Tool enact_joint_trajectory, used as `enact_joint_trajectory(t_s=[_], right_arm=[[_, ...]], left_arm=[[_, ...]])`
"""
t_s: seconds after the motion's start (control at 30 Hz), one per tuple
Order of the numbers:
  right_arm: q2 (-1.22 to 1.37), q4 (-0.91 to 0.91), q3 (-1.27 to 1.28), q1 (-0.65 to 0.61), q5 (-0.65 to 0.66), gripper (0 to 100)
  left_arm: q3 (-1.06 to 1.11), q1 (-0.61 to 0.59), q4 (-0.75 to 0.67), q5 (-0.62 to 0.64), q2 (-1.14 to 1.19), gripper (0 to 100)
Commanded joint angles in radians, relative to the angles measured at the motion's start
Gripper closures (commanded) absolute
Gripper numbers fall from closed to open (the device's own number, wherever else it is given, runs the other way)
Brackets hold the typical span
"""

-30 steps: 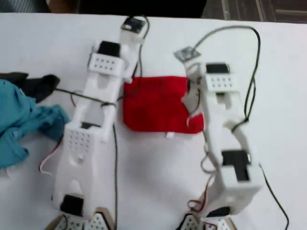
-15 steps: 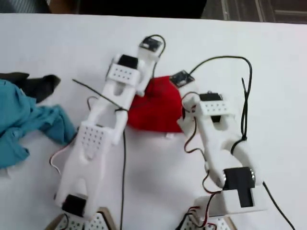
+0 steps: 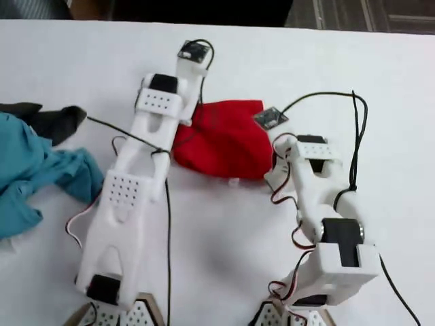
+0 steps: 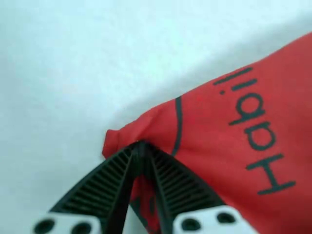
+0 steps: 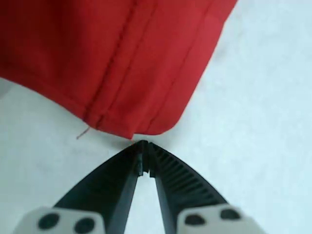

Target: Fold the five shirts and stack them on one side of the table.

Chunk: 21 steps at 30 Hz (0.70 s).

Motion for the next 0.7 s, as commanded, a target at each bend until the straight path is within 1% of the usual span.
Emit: enact_joint_trajectory(t_s=[0.0, 0.17, 0.23, 0.3, 0.4, 0.53, 0.67], right_arm=[[-0.084, 0.018, -0.006, 0.010, 0.006, 97.7], [-0.259, 0.133, -0.137, 0.012, -0.002, 97.7], [-0.268, 0.157, -0.236, 0.012, -0.006, 97.8], [-0.225, 0.177, -0.358, 0.012, -0.066, 97.8], [-0.068, 0.240, -0.557, 0.008, -0.123, 97.8], [0.205, 0.349, -0.818, -0.015, -0.129, 97.8], [0.401, 0.443, -1.065, -0.050, -0.130, 97.8]], left_arm=[[-0.120, -0.015, 0.104, -0.006, -0.021, 97], [-0.389, -0.008, 0.341, -0.008, -0.021, 97], [-0.437, -0.006, 0.364, -0.008, -0.023, 97], [-0.430, -0.017, 0.362, -0.008, -0.040, 97], [-0.288, 0.008, 0.362, -0.008, -0.095, 97], [-0.024, 0.075, 0.359, -0.003, -0.229, 97], [0.157, 0.106, 0.351, -0.003, -0.368, 97]])
